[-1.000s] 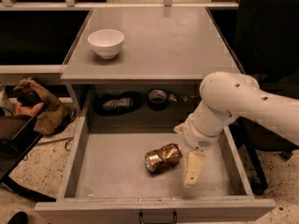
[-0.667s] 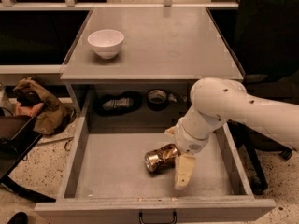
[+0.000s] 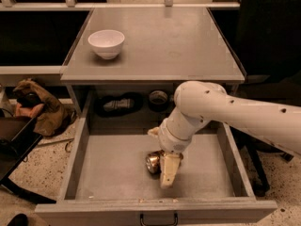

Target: Pick orange can from top drawer and place on counter

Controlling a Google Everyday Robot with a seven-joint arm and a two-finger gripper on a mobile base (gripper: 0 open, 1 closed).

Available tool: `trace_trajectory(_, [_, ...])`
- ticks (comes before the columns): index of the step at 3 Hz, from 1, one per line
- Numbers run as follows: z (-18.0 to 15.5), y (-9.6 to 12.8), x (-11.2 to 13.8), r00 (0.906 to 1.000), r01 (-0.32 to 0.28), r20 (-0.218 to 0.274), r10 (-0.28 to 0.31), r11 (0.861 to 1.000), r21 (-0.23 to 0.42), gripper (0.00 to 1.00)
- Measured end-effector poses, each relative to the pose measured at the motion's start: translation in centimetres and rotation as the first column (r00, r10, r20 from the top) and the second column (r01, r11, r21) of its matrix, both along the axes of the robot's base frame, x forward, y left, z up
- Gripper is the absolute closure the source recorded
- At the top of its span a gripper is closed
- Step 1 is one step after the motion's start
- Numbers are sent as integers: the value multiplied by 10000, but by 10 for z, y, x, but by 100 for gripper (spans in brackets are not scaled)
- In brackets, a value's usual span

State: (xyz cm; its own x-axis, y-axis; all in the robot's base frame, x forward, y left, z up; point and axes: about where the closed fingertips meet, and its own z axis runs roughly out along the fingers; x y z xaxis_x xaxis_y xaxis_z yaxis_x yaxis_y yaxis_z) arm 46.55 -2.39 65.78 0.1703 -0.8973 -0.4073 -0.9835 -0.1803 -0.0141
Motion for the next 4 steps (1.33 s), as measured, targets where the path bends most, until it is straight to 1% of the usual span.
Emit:
trace_trajectory(1, [-10,9,10,9999,-118,86,117,9999,33,0])
trace_trajectory(3, [-41,-6,31,9988,432,-235,-433,9991,-26,0])
trace_trajectory(4, [-51,-9,36,9981,523,-329,-523,9986,-4,19])
